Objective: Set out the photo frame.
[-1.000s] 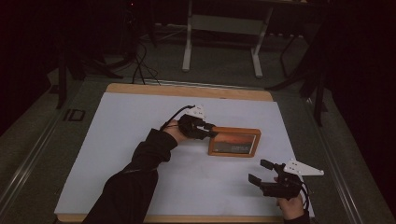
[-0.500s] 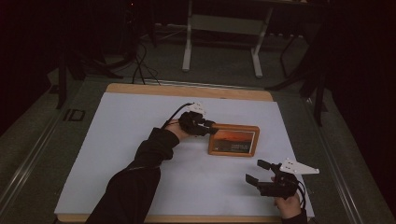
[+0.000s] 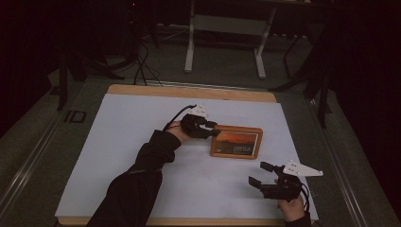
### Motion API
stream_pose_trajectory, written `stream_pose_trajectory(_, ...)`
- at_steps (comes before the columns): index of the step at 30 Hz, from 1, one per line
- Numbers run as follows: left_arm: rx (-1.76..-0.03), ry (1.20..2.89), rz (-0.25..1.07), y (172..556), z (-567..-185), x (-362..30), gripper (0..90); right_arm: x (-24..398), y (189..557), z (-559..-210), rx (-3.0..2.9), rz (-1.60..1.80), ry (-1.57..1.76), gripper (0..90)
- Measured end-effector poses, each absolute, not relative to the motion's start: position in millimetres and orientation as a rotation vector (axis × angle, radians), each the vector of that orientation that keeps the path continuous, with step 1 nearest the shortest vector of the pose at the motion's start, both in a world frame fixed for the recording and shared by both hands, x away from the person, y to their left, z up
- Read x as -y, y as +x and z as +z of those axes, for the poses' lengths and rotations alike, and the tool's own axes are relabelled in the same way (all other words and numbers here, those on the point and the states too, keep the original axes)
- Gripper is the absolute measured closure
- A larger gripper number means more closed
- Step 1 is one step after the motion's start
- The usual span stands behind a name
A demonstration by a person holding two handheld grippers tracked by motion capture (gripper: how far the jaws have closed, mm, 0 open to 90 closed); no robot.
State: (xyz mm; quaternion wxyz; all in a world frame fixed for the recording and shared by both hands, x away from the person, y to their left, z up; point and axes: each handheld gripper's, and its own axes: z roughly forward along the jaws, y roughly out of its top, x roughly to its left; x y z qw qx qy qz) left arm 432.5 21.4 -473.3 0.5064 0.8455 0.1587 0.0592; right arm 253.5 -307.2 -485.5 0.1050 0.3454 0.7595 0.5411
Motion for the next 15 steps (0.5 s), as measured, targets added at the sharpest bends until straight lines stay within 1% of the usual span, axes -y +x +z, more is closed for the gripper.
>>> stream_pose_trajectory(1,-0.383,2.039,0.143,432,-473,-21,53.2,307,253,-485,-2.239,1.595,1.018,15.5)
stream_pose_trajectory(2,-0.367,2.031,0.176,430,-472,-23,53.2,307,253,-486,-2.237,1.598,1.018,15.4)
stream_pose_trajectory(3,-0.374,2.028,0.17,429,-472,-24,47.0,307,254,-486,-2.235,1.598,1.019,15.4)
stream_pose_trajectory(4,-0.385,2.027,0.177,428,-471,-25,46.5,307,254,-486,-2.236,1.597,1.019,15.4)
stream_pose_trajectory(5,-0.399,2.015,0.214,424,-470,-27,38.7,307,254,-486,-2.232,1.595,1.018,15.4)
stream_pose_trajectory(8,-0.394,1.996,0.236,421,-471,-31,25.4,307,253,-486,-2.222,1.596,1.017,15.0)
stream_pose_trajectory(9,-0.397,1.996,0.237,420,-472,-33,19.6,307,253,-487,-2.207,1.586,1.013,14.4)
stream_pose_trajectory(10,-0.44,1.967,0.203,418,-471,-37,16.2,307,253,-487,-2.206,1.587,1.008,14.3)
stream_pose_trajectory(11,-0.44,1.967,0.203,418,-471,-37,14.7,307,253,-487,-2.206,1.587,1.008,14.3)
stream_pose_trajectory(12,-0.441,1.964,0.182,416,-471,-39,10.1,306,253,-487,-2.195,1.58,1.003,13.7)
stream_pose_trajectory(14,-0.431,1.955,0.198,410,-471,-42,5.9,305,252,-488,-2.195,1.569,0.994,13.7)
stream_pose_trajectory(15,-0.444,1.961,0.194,407,-471,-43,5.9,305,252,-488,-2.195,1.569,0.994,13.7)
